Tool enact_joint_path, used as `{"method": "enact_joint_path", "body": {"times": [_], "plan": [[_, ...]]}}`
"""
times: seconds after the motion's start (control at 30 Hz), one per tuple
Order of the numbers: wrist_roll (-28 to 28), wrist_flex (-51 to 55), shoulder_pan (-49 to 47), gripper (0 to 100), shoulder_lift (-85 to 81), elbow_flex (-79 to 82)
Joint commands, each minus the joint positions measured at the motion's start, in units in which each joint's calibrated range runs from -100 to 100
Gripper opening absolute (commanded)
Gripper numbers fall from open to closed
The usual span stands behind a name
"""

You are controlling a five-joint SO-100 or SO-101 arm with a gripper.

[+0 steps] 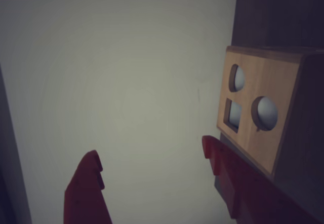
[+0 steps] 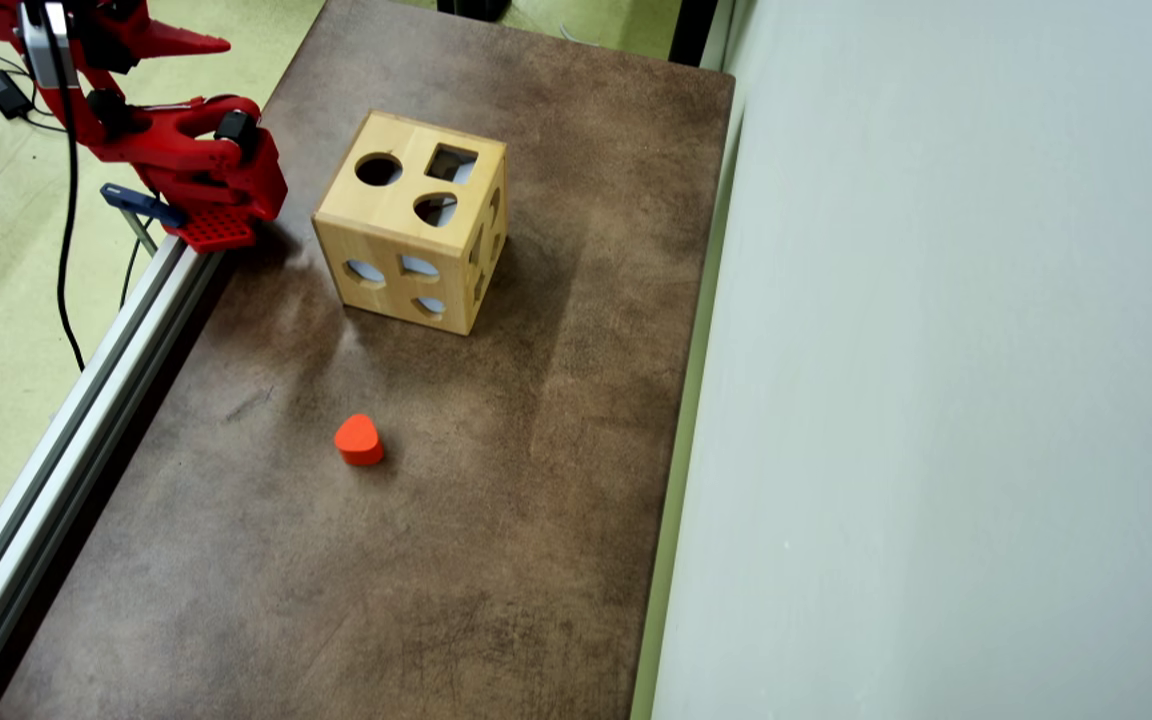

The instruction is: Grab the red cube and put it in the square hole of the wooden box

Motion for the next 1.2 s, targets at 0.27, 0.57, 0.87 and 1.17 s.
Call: {"method": "enact_joint_path", "body": {"times": [0.27, 0.57, 0.87, 1.17], "plan": [[0.39, 0.49, 1.7, 11, 0.26, 6.08], [0.24, 0.49, 1.7, 3, 0.18, 6.08], [0.29, 0.49, 1.63, 3, 0.18, 6.08], [0.29, 0.41, 1.7, 3, 0.09, 6.17]]}}
